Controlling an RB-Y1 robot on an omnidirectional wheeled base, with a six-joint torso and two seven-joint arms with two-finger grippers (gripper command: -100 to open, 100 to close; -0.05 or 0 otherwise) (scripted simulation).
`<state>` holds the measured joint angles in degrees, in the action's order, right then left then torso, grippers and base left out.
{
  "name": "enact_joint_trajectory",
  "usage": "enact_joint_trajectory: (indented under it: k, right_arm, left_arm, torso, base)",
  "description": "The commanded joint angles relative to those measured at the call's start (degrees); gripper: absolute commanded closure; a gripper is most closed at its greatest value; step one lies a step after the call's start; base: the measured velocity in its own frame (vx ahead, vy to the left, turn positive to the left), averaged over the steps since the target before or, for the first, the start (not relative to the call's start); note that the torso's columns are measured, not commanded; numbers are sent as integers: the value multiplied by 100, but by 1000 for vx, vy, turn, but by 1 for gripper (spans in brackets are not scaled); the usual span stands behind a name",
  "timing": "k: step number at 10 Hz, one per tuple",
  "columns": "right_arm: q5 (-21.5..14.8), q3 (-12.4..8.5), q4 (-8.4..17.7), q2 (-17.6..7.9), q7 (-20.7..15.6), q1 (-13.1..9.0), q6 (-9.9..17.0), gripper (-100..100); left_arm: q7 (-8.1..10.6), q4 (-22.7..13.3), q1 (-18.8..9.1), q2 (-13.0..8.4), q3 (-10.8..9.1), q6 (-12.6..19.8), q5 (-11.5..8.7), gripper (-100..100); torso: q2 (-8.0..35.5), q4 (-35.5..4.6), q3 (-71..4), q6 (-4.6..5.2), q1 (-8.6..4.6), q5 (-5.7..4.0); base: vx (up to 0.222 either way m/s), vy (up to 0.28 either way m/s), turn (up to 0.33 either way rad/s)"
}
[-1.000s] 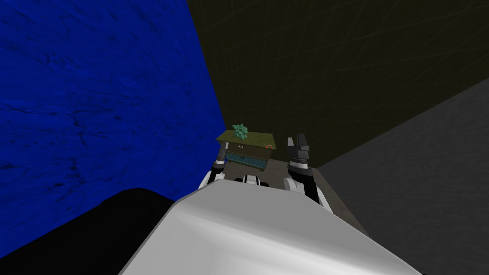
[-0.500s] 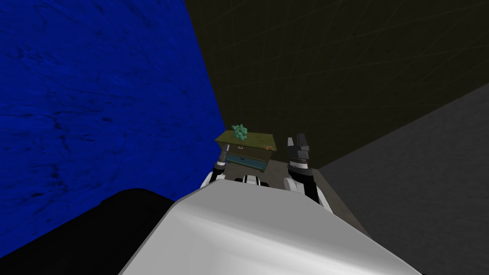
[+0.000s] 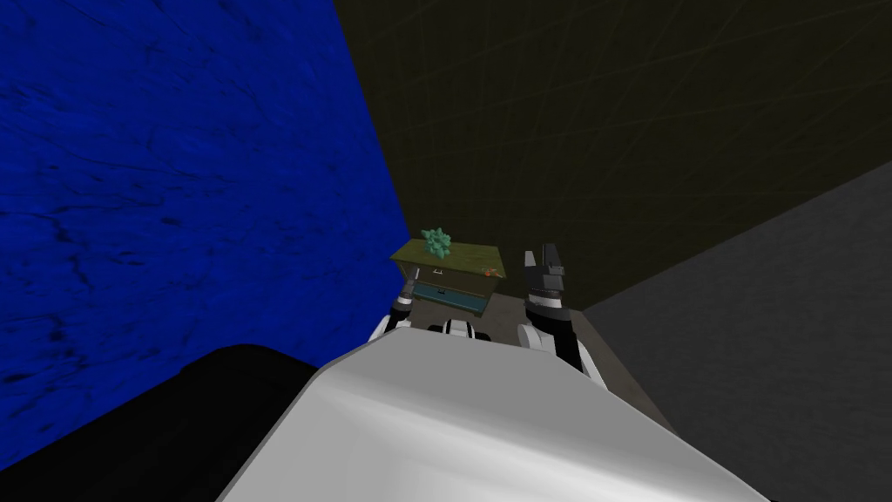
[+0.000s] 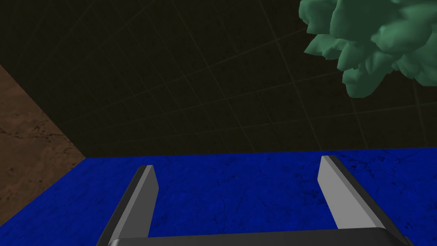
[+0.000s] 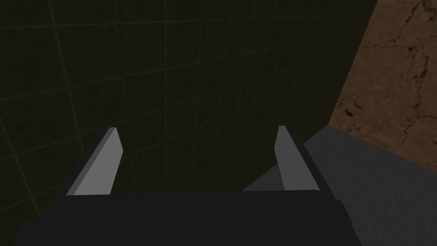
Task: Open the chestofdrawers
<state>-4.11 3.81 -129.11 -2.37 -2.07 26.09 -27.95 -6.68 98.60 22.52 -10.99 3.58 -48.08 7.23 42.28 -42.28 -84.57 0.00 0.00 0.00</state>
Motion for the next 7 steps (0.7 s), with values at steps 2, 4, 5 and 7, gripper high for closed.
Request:
enact_joint_trajectory:
  k: [2,4,5,7]
  right_arm:
    - [0,0,0,0,0,0,0,0]
    - [0,0,0,0,0,0,0,0]
    - [0,0,0,0,0,0,0,0]
    - [0,0,0,0,0,0,0,0]
  left_arm:
    - [-115,-647,-132,-20,2,-318,14,-100]
    - [-158,-958,-196,-25,-2,-446,18,-100]
    - [-158,-1091,-196,-25,-2,-446,18,-100]
    - [-202,-1407,-261,-28,-6,-575,21,-100]
  torso:
    - [-2,0,-1,0,0,0]
    - [-1,1,-2,-1,0,0]
    - [5,-1,3,0,6,1]
    - [2,-1,1,0,-4,-1]
  base:
    - [74,0,-8]
    - [62,7,-4]
    - [48,7,-7]
    - [56,-4,-4]
